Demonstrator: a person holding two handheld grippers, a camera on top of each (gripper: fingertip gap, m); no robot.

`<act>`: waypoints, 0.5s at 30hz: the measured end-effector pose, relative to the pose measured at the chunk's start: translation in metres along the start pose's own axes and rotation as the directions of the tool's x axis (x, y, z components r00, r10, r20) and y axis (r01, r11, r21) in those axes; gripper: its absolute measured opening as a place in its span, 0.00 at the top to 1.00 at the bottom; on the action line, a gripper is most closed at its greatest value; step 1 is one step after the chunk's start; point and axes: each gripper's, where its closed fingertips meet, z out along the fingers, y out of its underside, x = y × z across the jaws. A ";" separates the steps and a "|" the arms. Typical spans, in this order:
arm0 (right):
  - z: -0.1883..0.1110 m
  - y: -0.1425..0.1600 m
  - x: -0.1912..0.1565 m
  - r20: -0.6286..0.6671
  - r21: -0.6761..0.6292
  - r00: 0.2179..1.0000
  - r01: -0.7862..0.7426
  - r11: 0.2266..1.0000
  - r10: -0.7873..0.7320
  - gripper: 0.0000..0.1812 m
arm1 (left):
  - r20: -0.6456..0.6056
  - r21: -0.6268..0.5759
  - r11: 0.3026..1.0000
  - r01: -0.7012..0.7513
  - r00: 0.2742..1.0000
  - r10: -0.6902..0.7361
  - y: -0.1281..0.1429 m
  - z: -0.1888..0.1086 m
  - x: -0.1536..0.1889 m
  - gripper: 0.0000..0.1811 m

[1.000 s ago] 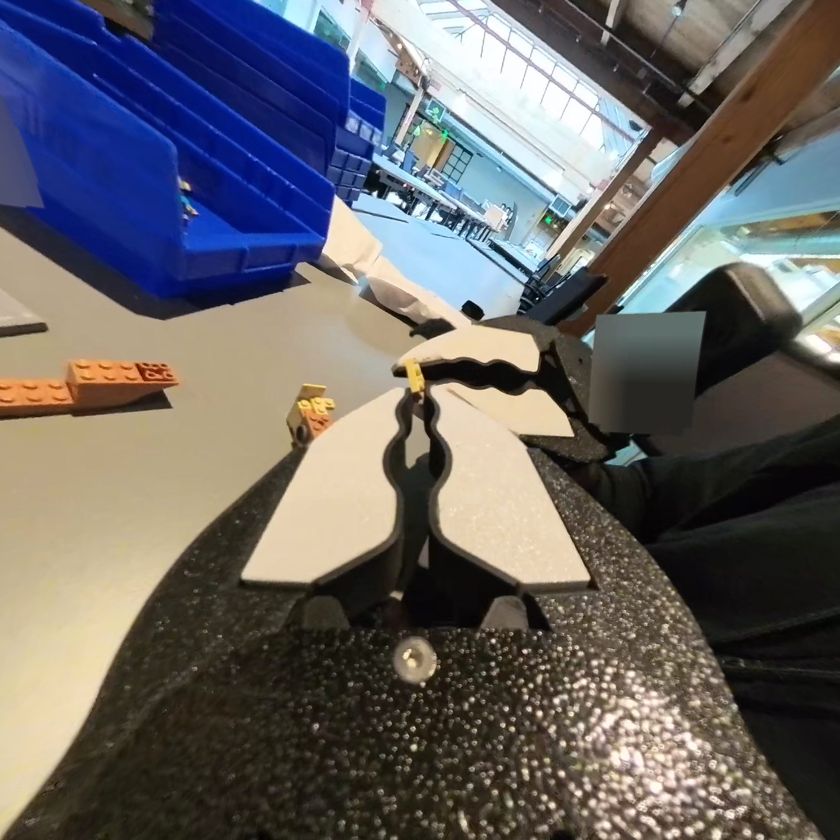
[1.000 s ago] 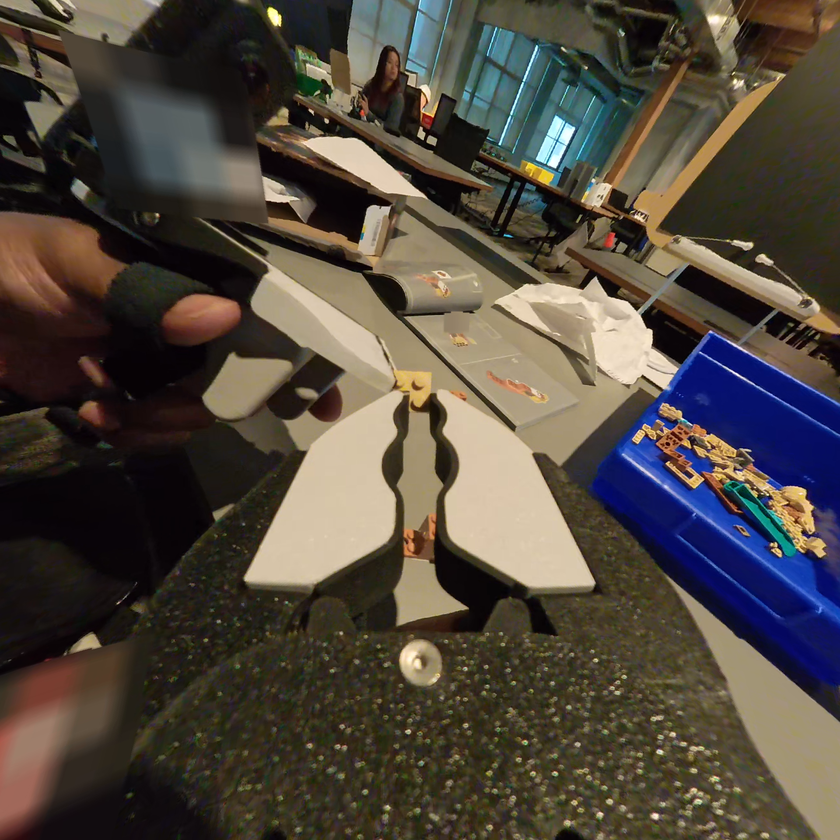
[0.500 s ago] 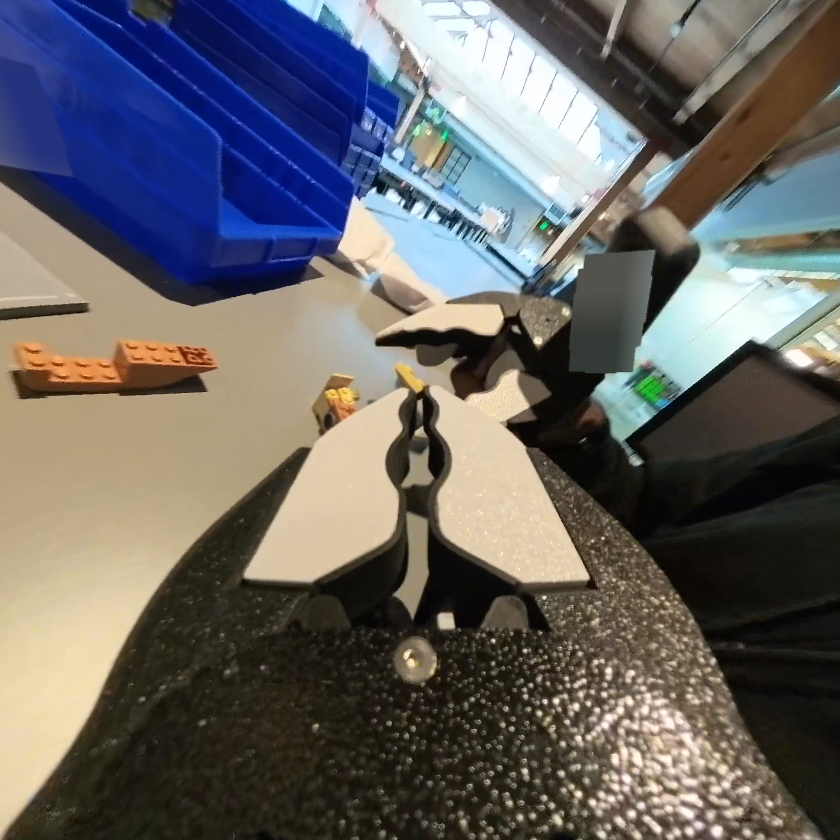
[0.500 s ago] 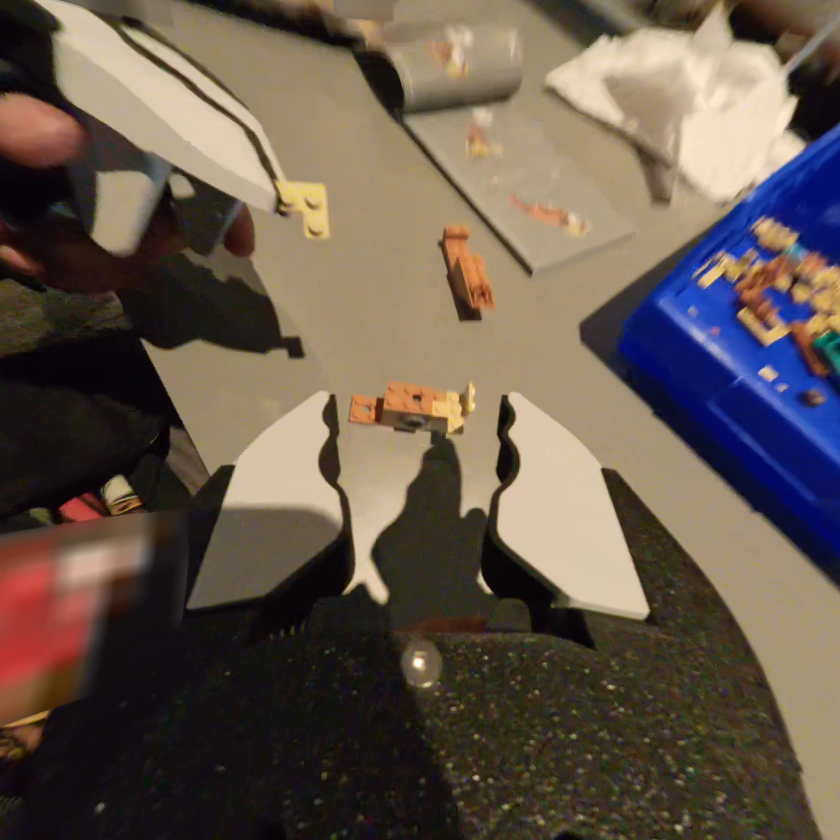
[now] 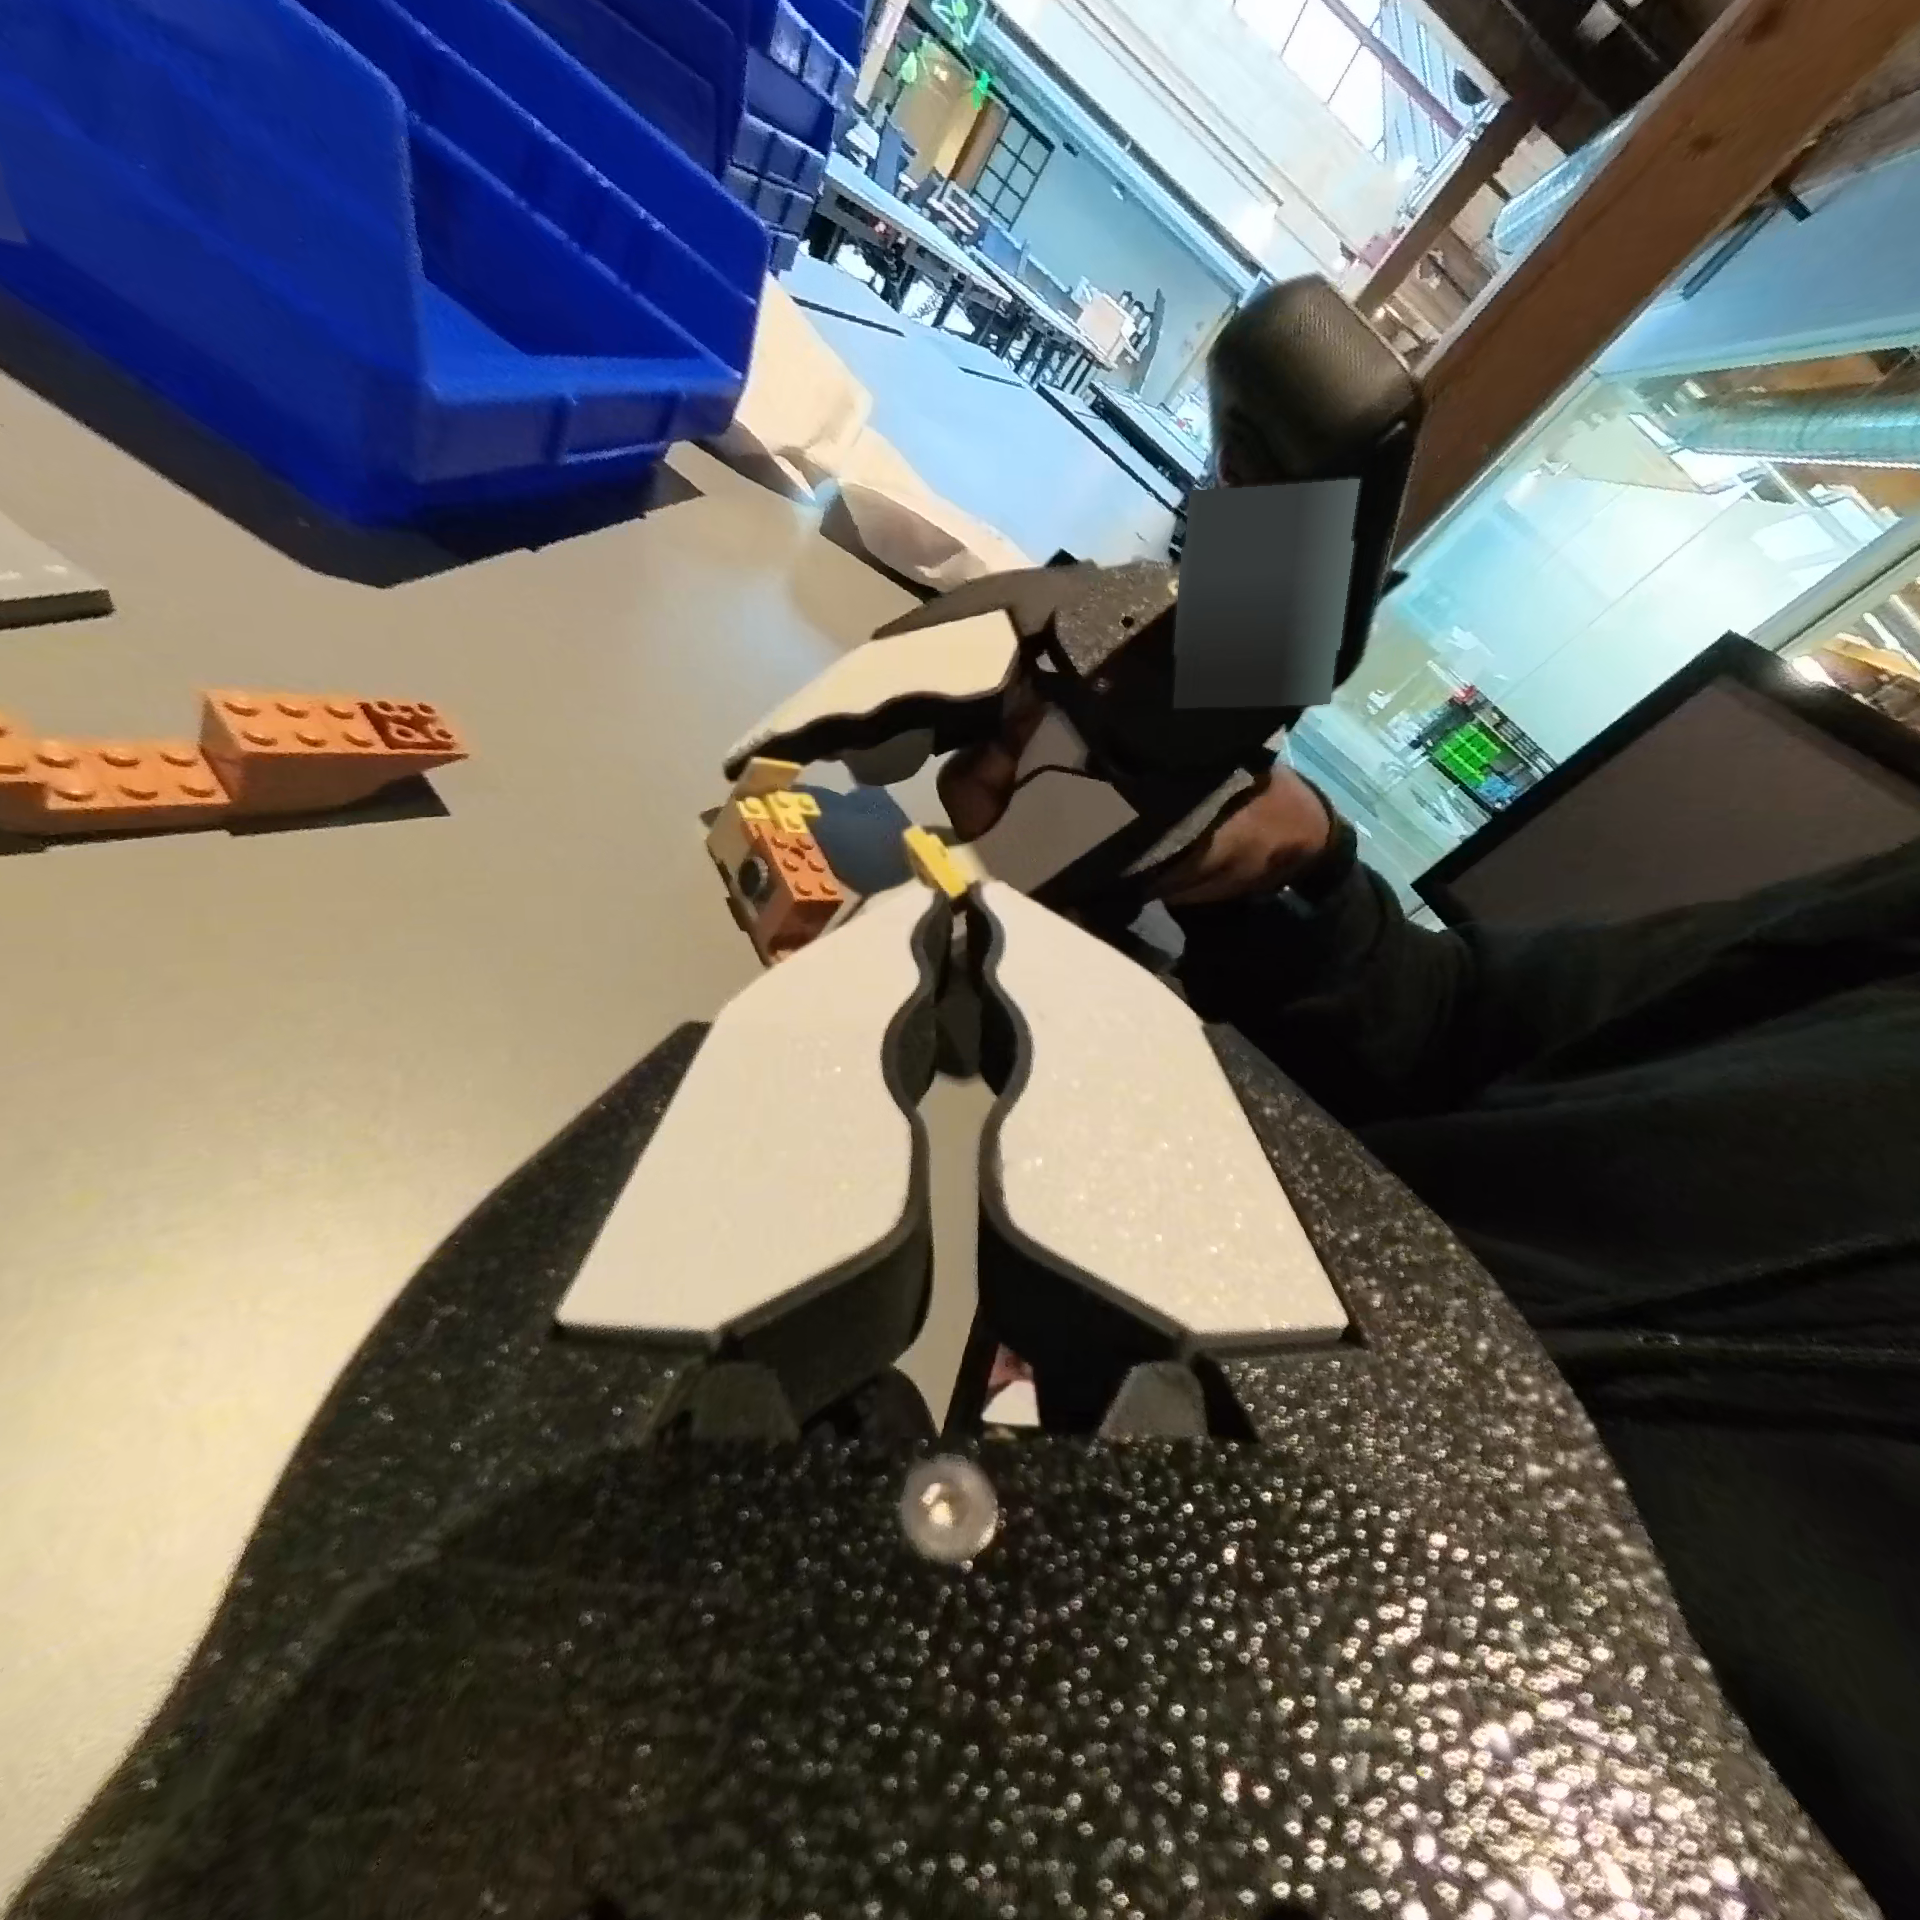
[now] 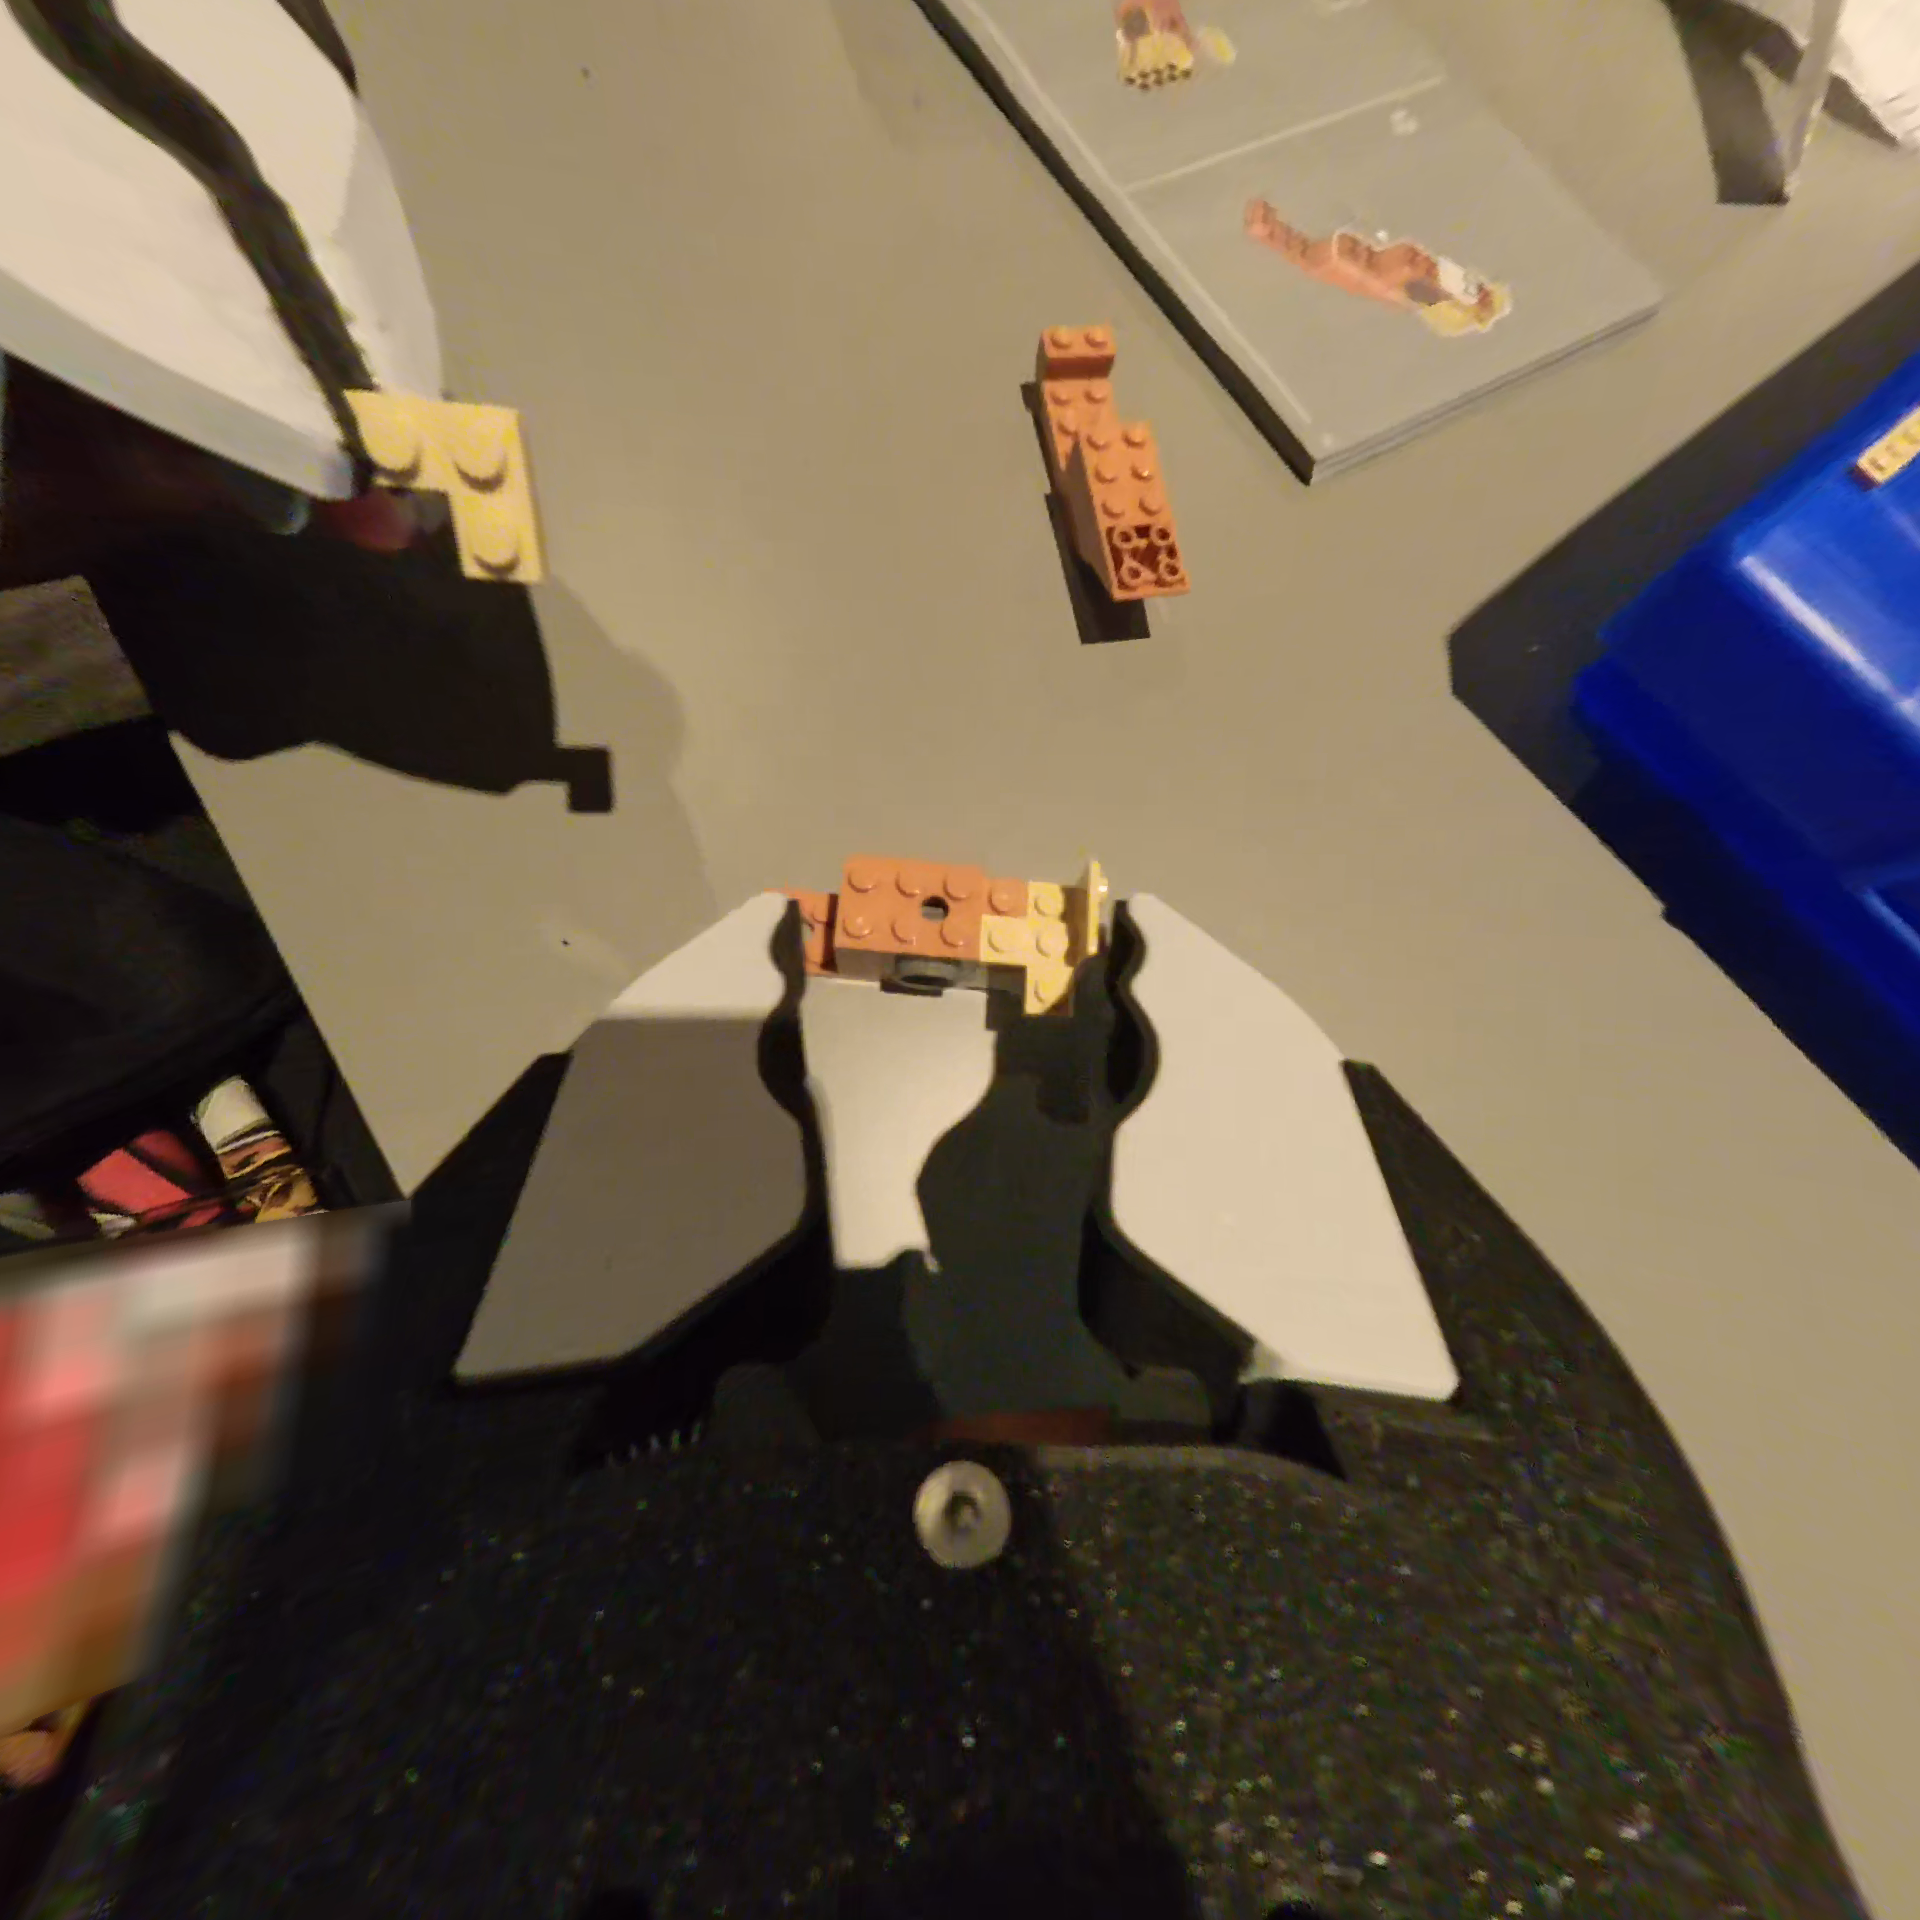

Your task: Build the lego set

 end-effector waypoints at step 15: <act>-0.005 -0.026 -0.060 0.347 0.368 0.754 0.439 0.820 -0.559 0.73 | -0.173 -0.190 0.975 0.114 0.974 -0.148 0.013 0.000 0.003 0.99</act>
